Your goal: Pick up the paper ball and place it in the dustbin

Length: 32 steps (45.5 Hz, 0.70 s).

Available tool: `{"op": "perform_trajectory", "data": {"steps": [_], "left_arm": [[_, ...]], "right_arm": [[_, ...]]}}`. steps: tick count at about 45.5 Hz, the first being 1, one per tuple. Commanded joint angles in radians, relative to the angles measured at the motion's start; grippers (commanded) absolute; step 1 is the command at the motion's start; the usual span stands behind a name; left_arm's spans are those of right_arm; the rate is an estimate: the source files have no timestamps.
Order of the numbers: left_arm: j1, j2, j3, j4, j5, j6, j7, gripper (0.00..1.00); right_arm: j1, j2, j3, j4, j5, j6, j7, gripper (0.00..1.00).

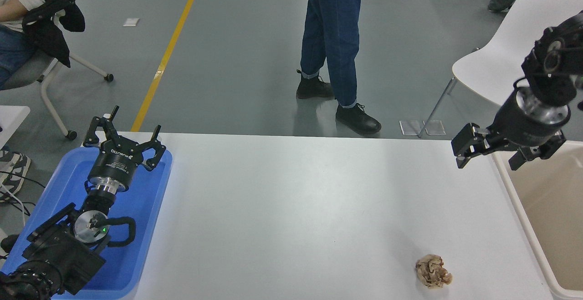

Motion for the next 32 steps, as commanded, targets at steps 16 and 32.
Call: {"op": "perform_trajectory", "data": {"steps": [16, 32], "left_arm": [[0.000, -0.001, 0.000, 0.001, 0.000, 0.000, 0.000, 1.00], [0.000, -0.001, 0.000, 0.001, 0.000, 0.000, 0.000, 1.00]], "right_arm": [[-0.283, 0.021, 0.086, 0.011, 0.004, -0.176, 0.000, 1.00], [-0.441, 0.026, 0.144, 0.006, -0.009, -0.328, 0.000, 1.00]]}}
